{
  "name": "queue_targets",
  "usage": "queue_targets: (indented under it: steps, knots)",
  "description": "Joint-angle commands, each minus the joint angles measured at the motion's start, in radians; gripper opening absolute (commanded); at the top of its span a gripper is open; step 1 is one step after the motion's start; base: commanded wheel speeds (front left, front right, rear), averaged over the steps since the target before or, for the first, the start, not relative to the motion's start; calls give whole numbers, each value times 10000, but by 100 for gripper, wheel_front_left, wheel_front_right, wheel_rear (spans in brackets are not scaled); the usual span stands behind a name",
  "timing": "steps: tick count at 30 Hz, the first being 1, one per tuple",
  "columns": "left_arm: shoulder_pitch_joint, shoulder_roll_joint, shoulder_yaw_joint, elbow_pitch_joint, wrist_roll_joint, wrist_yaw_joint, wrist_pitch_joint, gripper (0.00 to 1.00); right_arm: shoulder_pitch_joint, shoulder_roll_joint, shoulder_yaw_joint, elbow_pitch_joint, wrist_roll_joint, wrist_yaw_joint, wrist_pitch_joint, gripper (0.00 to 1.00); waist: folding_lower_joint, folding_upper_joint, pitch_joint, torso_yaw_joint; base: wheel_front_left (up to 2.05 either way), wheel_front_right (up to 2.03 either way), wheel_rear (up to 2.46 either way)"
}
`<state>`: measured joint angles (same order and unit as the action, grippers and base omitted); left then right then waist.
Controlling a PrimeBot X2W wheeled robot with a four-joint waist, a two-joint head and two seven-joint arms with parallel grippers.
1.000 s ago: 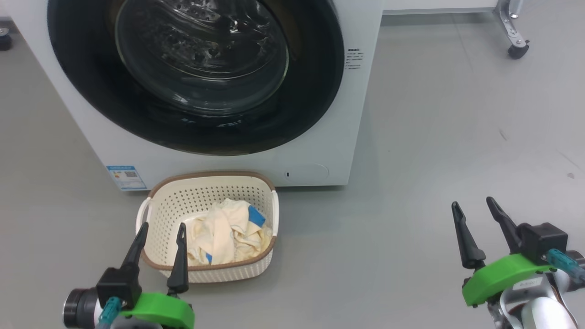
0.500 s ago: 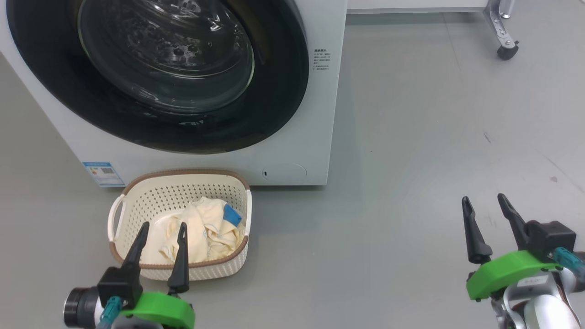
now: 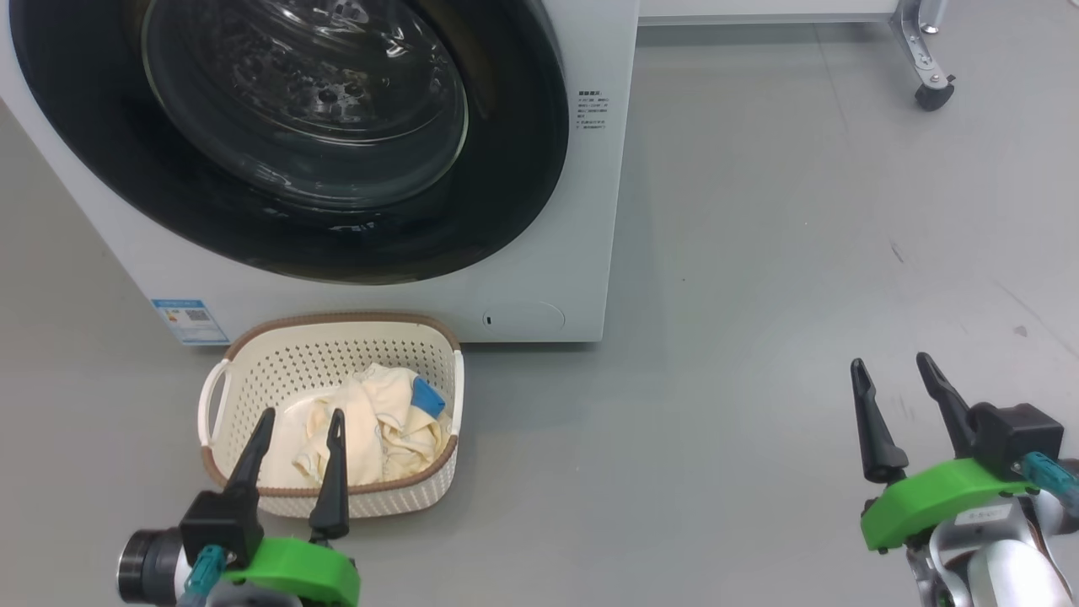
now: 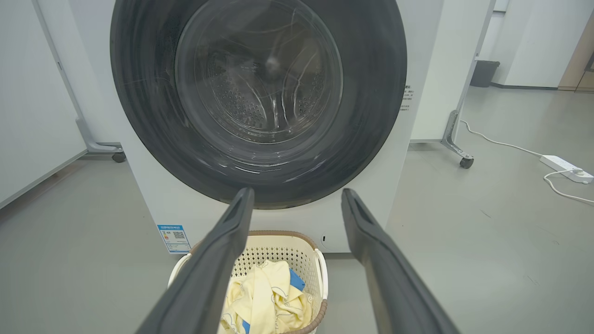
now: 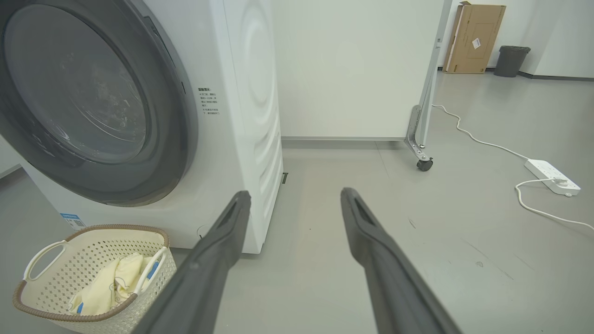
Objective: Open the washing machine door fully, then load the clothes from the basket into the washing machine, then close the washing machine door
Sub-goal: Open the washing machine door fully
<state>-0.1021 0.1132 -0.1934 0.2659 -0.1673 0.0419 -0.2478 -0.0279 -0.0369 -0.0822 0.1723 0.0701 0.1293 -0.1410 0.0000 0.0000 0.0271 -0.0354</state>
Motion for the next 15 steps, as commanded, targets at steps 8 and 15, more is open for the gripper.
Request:
queue_targets:
  steps: [8, 15]
  knots:
    - [-502, 150, 372, -246, 30, 62, -139, 100, -512, -133, 181, -314, 44, 14, -129, 100, 0, 0, 58, 1, 0, 0, 0]
    - [-547, 146, 368, -294, 56, 76, -139, 100, -589, -133, 146, -330, 170, 14, -93, 100, 0, 0, 177, -11, 0, 0, 0]
